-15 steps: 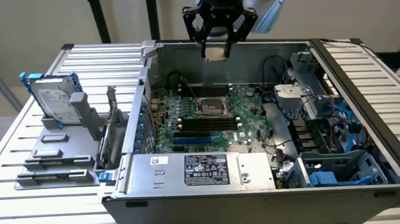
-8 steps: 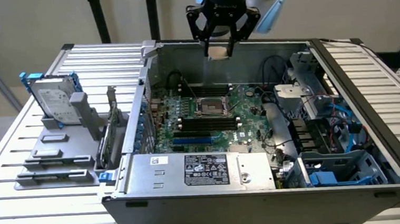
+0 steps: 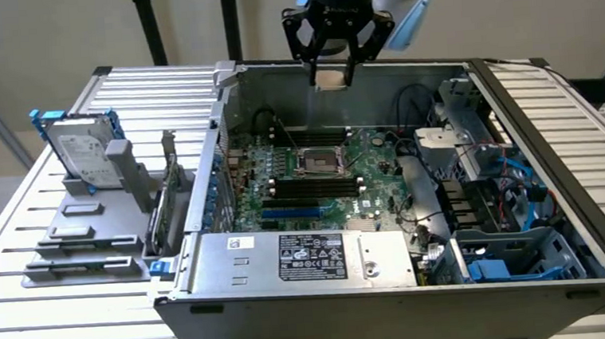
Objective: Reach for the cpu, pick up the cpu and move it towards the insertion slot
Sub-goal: 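Pick up the cpu and move it towards the insertion slot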
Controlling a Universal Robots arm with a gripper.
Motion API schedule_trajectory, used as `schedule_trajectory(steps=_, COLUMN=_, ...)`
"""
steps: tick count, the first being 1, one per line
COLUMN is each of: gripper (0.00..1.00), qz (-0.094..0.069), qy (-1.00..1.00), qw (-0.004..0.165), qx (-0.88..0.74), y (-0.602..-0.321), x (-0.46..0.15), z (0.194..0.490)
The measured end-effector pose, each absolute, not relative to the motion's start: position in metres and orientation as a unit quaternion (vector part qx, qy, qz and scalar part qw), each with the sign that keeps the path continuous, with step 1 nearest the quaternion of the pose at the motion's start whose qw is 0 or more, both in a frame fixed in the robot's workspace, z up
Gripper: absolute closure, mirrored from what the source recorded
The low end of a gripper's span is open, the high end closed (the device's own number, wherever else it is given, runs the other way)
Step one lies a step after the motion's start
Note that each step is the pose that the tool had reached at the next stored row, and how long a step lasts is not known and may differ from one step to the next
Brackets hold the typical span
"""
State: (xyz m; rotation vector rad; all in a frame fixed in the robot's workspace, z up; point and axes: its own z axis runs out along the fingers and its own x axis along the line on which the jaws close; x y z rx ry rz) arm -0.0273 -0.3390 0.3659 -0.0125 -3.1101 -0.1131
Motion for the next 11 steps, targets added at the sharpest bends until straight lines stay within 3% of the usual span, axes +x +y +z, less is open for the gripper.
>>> schedule_trajectory(steps=11, gripper=0.45, qz=-0.037, qy=-0.999, qw=0.008, qx=-0.015, y=-0.3377, x=-0.0286, z=0.3635)
